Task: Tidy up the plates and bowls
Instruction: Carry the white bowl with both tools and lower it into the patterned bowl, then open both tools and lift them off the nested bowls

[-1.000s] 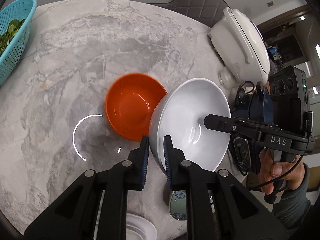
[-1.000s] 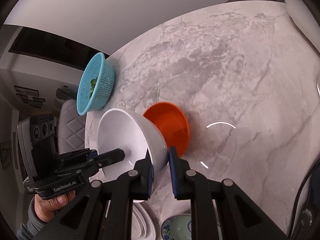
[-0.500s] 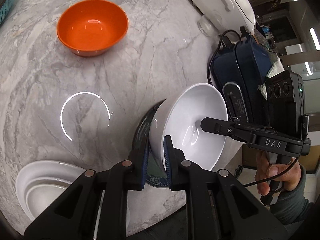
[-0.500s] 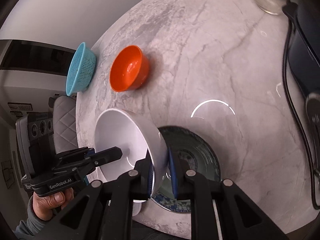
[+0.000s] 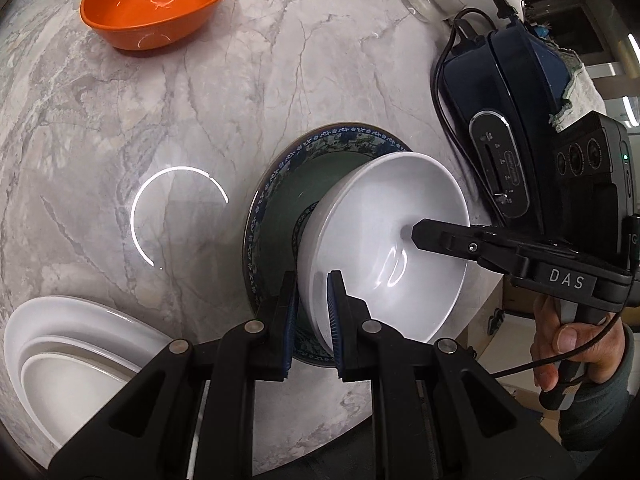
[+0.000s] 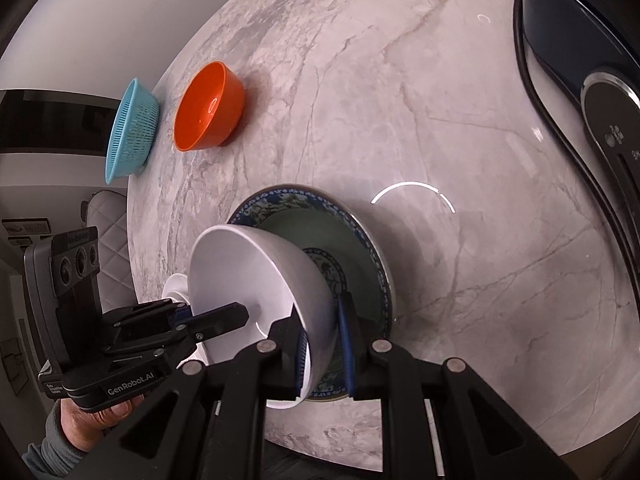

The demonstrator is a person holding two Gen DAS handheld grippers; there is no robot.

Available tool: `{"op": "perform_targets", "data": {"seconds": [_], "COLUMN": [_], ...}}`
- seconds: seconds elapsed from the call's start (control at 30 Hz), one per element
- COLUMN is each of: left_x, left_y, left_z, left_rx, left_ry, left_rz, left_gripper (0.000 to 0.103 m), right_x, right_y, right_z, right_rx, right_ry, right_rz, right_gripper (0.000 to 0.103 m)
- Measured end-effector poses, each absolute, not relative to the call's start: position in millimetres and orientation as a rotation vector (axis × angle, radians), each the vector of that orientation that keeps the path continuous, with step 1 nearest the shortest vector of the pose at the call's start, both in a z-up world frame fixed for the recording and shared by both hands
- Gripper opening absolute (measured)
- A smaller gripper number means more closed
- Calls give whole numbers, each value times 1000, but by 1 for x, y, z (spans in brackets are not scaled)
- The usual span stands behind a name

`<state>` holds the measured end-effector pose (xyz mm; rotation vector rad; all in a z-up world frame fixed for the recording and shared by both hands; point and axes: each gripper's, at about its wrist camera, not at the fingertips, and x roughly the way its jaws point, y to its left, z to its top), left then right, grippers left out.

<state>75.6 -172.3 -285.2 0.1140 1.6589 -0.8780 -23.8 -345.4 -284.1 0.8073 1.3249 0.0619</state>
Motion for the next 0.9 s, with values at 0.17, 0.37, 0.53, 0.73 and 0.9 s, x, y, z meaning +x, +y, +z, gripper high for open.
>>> {"op": "perform_targets", "data": {"seconds": [0.17, 0.37, 0.53, 0.73, 0.9], "left_x": [76, 74, 76, 79, 76], "left_y": [-177, -187, -187, -181, -184], "left_z": [-295, -299, -300, -295, -284], "left_rx": [144, 176, 156, 86, 55], "left_ry": [1660, 1645, 1646, 1639, 1605], "left_rz": [-865, -854, -838, -866, -902], "left_gripper": [13, 13, 14, 33, 61], "right_x": [-23, -20, -16, -12, -9], "right_y": [-341, -336, -331, -325, -321], "right_z": [-288, -287, -284, -283, -284], "right_rx": [760, 679, 592, 494, 449], "right_ry": [1336, 1342, 1342, 1361, 1376], "right_rz": [44, 32, 22, 5, -6], "right_gripper": [17, 16, 16, 8, 6]}}
